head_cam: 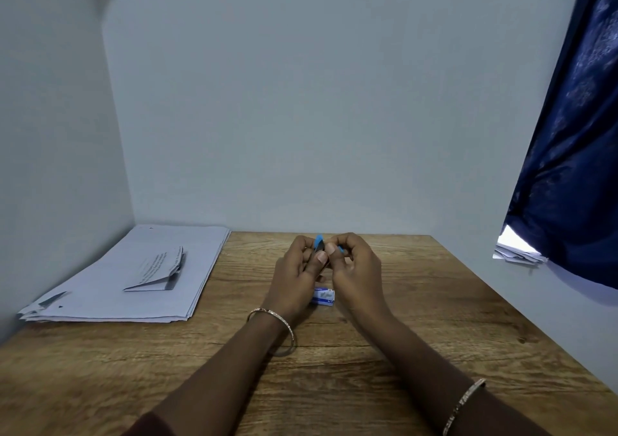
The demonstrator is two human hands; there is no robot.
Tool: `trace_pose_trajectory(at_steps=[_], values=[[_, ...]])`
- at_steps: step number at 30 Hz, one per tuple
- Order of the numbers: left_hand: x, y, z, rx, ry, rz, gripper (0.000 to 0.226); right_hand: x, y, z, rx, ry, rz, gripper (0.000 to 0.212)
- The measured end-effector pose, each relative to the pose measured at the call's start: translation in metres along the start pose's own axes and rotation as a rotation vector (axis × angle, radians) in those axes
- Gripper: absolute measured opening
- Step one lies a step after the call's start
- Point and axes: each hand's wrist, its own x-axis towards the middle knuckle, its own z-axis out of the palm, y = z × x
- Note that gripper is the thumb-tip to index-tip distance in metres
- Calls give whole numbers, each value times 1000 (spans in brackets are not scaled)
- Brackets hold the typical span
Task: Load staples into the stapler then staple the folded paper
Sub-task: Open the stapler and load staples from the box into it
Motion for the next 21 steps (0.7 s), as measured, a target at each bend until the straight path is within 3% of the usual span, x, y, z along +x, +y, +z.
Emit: trace_pose_trajectory(at_steps=[3,6,13,21], values=[[4,6,-5,-131,110,-51,18,-2,1,3,10,16,26,10],[5,10,-8,-119,100,-51,24,-3,-1,6,95,-10,102,10],[20,11,-21,-181,243,-72,18,-4,-2,-1,160,-98,92,7],[27,20,-33,-465,346,-93,15,-1,5,4,280,-194,243,17]])
